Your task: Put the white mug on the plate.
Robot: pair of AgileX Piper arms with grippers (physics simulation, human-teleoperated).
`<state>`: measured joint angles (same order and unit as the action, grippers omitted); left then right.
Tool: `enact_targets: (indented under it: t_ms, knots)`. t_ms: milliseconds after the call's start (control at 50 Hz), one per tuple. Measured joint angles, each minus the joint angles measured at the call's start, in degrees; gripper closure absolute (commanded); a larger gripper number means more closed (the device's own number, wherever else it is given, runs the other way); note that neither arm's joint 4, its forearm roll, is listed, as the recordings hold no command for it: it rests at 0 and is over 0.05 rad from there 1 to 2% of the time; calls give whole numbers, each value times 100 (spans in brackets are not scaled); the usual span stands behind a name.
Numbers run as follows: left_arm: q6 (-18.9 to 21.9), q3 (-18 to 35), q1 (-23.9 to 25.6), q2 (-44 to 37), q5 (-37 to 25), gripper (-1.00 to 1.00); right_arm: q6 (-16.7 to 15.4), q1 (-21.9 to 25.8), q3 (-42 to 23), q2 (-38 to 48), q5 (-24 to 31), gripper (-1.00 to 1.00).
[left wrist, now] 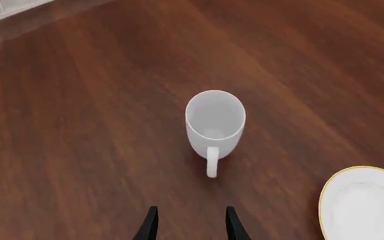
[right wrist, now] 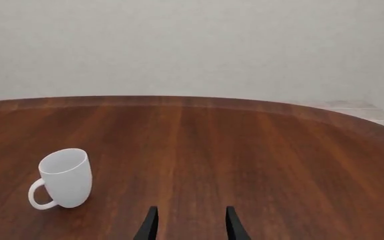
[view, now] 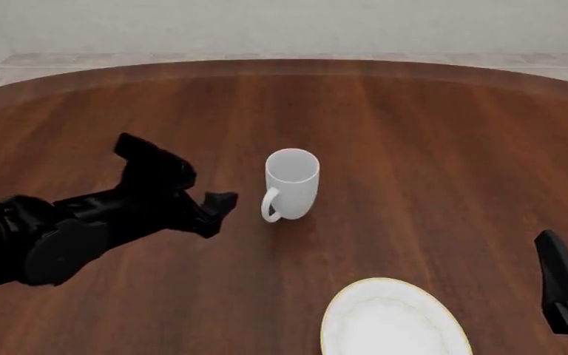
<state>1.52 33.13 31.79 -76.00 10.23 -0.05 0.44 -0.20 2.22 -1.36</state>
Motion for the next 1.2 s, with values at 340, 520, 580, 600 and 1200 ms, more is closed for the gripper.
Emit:
enact_targets:
  t_ms: [340, 520, 580, 600, 1200]
  knots:
    - [-24, 197, -39, -445, 163, -100, 1, 3, 12, 16, -35, -100]
    - [-12, 292, -58, -692, 272, -100, 5, 4, 17, -27, -8, -100]
    - [-14, 329, -57, -765, 290, -100, 7, 6, 18, -42, 3, -100]
    - [-11, 341, -58, -790, 300, -100, 8, 6, 18, -46, 6, -100]
    - [5, 778, 46, -1631, 487, -100, 43, 12, 19, -67, 14, -100]
